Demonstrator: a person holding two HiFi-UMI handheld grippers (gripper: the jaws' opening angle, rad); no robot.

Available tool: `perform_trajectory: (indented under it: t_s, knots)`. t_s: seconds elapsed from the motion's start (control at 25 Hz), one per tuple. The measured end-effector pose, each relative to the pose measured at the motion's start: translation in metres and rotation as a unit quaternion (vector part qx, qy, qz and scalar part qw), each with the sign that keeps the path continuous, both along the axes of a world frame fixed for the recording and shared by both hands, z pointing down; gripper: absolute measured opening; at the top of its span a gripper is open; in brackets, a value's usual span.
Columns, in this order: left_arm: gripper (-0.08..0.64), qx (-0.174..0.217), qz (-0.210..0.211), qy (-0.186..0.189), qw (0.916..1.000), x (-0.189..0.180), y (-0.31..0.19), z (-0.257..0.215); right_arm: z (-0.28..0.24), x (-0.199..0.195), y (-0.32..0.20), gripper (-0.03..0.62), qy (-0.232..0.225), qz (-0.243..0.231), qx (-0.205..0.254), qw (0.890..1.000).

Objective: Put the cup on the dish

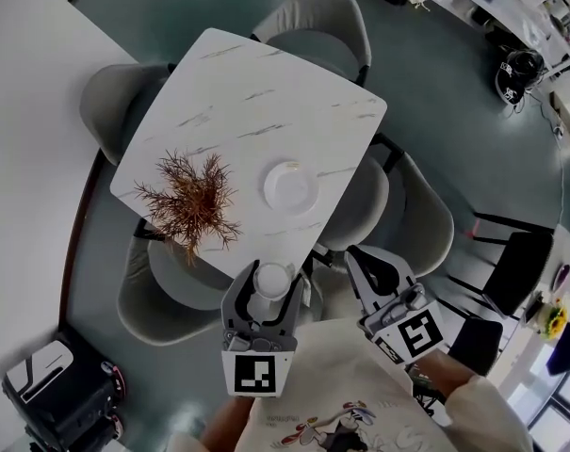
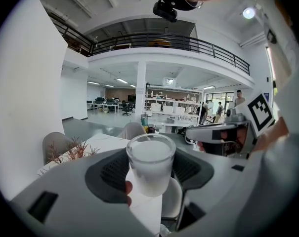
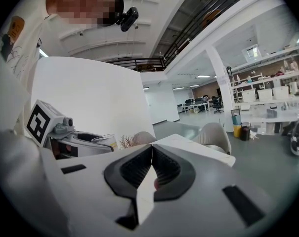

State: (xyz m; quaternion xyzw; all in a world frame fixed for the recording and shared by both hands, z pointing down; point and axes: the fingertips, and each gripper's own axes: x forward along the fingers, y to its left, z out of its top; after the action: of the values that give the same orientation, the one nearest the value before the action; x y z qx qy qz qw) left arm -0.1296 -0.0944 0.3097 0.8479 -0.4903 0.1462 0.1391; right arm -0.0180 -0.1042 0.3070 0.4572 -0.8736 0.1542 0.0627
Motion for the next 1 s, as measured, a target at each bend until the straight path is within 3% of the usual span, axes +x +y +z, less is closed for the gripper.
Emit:
perform_trajectory:
  t_s: [0.44, 0.6, 0.76, 0.84, 1.0]
  knots:
    - [0.272, -0.01, -0.028, 0.005, 0.9995, -0.001, -0.03, 0.038, 0.041, -0.006, -0.022, 0.006, 0.017, -0.015, -0.013, 1.0]
    - [0.272, -0.014, -0.009, -0.026, 0.9995, 0.001, -0.036, 0.054, 0.054, -0.008, -0.029, 0.006, 0.02, -0.014, -0.016, 1.0]
    - [0.272, -0.024, -0.043, -0.003, 0.9988, -0.002, -0.044, 0.069, 0.067, -0.012, -0.035, 0.006, 0.018, -0.018, -0.022, 0.999]
    - [0.272, -0.022, -0.034, -0.007, 0.9992, 0.001, -0.049, 0.078, 0.074, -0.014, -0.04, 0.006, 0.015, -0.018, -0.027, 0.999]
    - [0.272, -0.017, 0.03, -0.065, 0.9973, 0.012, -0.053, 0.096, 0.09, -0.015, -0.051, 0.006, 0.025, -0.024, -0.021, 0.999]
